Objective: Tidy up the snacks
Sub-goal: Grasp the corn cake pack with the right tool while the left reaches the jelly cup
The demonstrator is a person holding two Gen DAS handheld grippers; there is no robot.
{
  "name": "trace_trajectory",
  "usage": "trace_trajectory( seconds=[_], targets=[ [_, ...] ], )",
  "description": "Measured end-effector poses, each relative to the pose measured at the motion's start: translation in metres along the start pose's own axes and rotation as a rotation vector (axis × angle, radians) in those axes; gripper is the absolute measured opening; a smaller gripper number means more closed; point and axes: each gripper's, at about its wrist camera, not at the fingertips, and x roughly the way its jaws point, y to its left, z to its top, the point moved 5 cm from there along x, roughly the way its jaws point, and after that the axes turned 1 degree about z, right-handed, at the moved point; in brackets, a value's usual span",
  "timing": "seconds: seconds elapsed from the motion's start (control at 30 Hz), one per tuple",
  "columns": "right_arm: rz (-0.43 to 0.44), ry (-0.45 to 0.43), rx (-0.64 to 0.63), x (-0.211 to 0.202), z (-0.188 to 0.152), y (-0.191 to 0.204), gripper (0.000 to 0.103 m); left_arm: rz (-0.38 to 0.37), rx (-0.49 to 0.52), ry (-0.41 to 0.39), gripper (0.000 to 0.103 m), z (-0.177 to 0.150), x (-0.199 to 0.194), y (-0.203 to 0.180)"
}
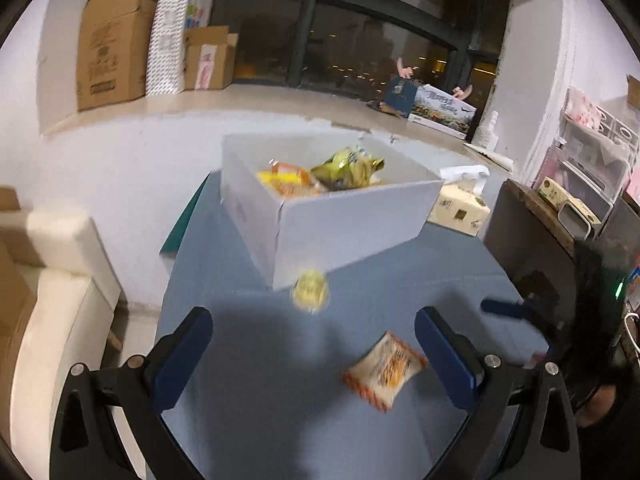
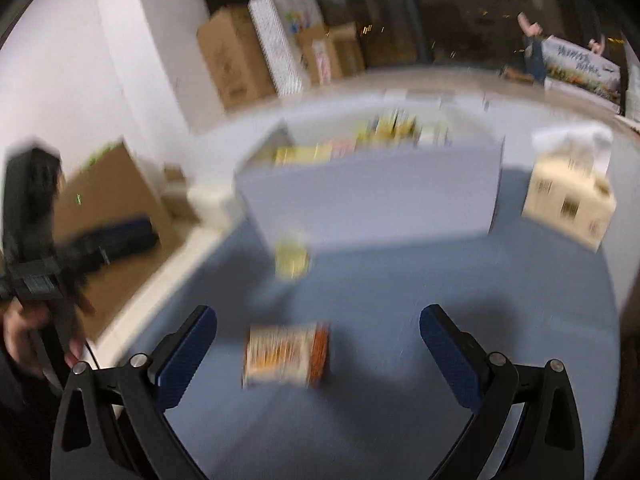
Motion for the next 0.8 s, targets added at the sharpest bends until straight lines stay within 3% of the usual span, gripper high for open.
trace_trajectory(
  seconds=[0.17, 0.5, 0.53, 0.6, 0.8],
  targets=[
    [-0.015, 0.108, -0.054, 0.040, -0.036, 0.025, 0.103, -0.011, -0.098, 0.021, 0.103, -0.022, -0.005, 0.015],
    [-0.089, 0.183, -0.084, 0.092, -0.040, 0.033, 0.103, 0.015, -0.141, 0.048, 0.103, -0.039, 0.001, 0.029],
    [-0.095, 0.180, -0.091, 0.092, -0.041, 0.035, 0.095, 0.018, -0.144, 0.048, 0.103, -0.039, 0.002, 0.029],
    [-0.139, 0.169, -0.122, 0.091, -0.041, 0.037, 0.067, 0.018, -0.153, 0.058, 0.103, -0.038, 0.007, 0.029],
    [-0.079, 0.149, -0.097, 0.079, -0.039, 0.028, 0.061, 0.022, -0.111, 0.086, 0.103, -0.027, 0.031, 0.010]
  ],
)
